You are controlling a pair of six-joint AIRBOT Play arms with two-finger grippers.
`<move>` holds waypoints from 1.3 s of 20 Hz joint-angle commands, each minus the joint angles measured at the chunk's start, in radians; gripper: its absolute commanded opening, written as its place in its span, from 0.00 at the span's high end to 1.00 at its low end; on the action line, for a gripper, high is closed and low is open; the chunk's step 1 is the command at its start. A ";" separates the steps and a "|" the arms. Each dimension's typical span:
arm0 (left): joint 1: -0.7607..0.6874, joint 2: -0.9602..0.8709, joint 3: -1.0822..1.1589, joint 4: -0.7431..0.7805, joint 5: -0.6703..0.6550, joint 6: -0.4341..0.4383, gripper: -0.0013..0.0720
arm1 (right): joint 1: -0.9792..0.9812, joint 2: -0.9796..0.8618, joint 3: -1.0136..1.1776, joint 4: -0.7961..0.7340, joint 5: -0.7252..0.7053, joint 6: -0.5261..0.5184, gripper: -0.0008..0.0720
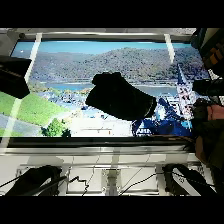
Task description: Fold the clothes and pants, and hang the long-sleeved shirts on hangers.
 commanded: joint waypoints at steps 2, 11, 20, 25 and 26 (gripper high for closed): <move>0.000 -0.001 -0.001 0.000 0.000 0.000 0.97 | 0.001 -0.001 0.000 0.000 0.000 0.000 0.94; 0.000 -0.001 -0.001 0.000 0.000 0.000 0.97 | 0.001 -0.001 0.000 0.000 0.000 0.000 0.94; 0.000 -0.026 -0.002 0.000 0.089 0.000 0.97 | 0.001 -0.001 0.000 0.016 -0.001 0.001 0.94; 0.011 -0.024 -0.144 0.019 0.013 -0.009 0.97 | 0.001 -0.001 0.000 0.090 0.062 -0.045 0.94; 0.031 -0.004 -0.221 0.027 0.018 -0.058 0.97 | 0.001 -0.001 0.000 0.090 0.095 -0.084 0.94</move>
